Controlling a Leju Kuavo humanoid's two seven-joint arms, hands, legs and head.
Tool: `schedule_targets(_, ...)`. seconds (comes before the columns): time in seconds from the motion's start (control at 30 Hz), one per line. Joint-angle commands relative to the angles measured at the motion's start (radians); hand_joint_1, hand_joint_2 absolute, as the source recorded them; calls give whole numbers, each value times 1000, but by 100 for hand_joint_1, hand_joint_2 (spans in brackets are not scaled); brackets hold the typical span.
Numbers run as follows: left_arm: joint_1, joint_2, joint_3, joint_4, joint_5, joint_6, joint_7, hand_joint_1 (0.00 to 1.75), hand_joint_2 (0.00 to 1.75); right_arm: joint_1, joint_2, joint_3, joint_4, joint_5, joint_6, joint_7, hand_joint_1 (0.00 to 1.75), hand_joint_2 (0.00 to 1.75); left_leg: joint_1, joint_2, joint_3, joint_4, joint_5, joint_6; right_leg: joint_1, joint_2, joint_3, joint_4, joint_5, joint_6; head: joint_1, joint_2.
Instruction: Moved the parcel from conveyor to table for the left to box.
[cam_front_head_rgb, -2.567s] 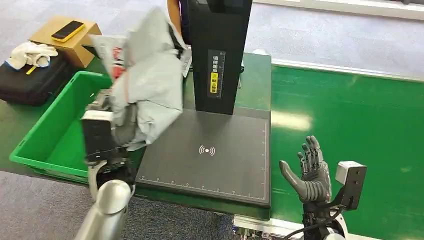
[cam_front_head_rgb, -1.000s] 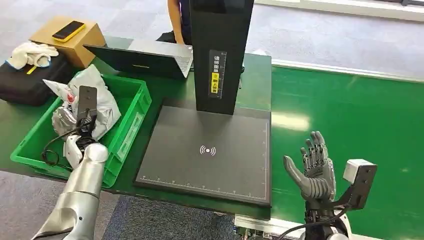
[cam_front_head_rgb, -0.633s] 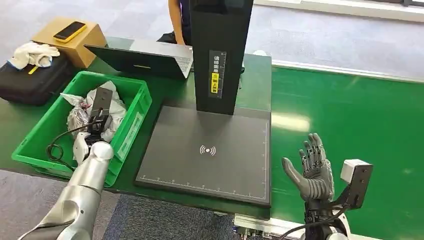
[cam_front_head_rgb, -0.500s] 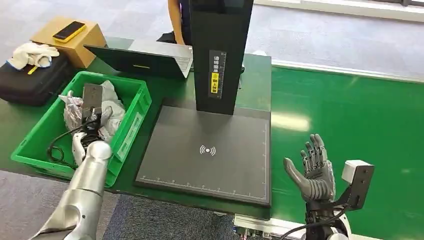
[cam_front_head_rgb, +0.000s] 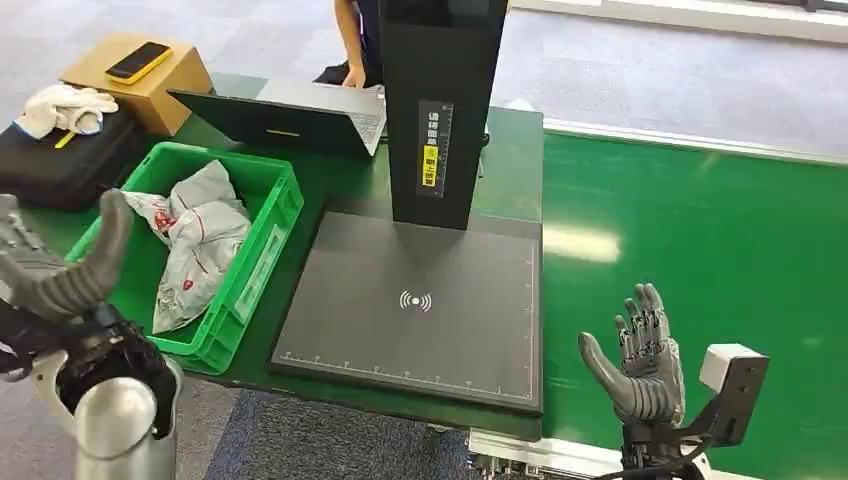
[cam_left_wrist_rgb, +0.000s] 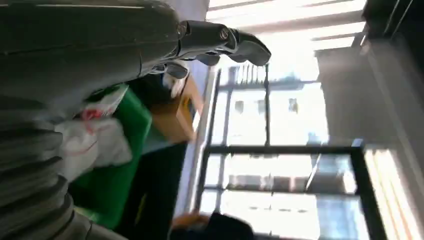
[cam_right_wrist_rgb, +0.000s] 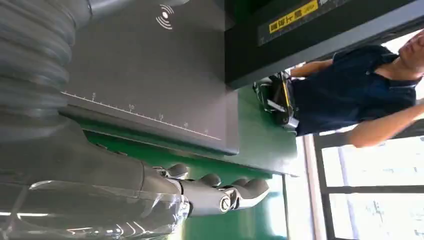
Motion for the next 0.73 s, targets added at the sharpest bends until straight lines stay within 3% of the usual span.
schedule_targets(0.03, 127, -70, -214, 200, 177, -251, 83, 0, 175, -6, 46, -15, 2, -22, 17, 22, 0, 175, 0, 1, 4, -3, 1, -2, 0, 0, 4, -2, 1, -1, 0, 0)
schedule_targets(0.17, 108, -67, -425, 349, 85, -393, 180, 0, 175, -15, 62, -6, 30, -62, 12, 42, 0, 175, 0, -1, 7, -4, 2, -4, 0, -2, 6, -4, 1, -1, 0, 0)
schedule_targets(0.27, 103, -53, -450, 344, 47, -403, 189, 0, 175, -14, 69, 7, 37, -68, 8, 41, 0, 175, 0, 0, 6, -3, 1, -3, 0, -1, 7, -3, 1, -1, 0, 0)
schedule_targets(0.47, 124, -67, -388, 218, 23, -416, 227, 0, 175, 6, 86, -13, 17, -77, -4, 48, 0, 175, 1, 1, 4, -2, 1, -4, 1, 0, 4, -1, 1, -2, 0, 0)
schedule_targets(0.73, 118, -66, -372, 235, 20, -419, 212, 0, 175, 1, 93, -27, 10, -65, 3, 62, 0, 175, 1, 1, 4, -1, 0, -3, 1, 1, 3, 0, 0, -1, 0, 0)
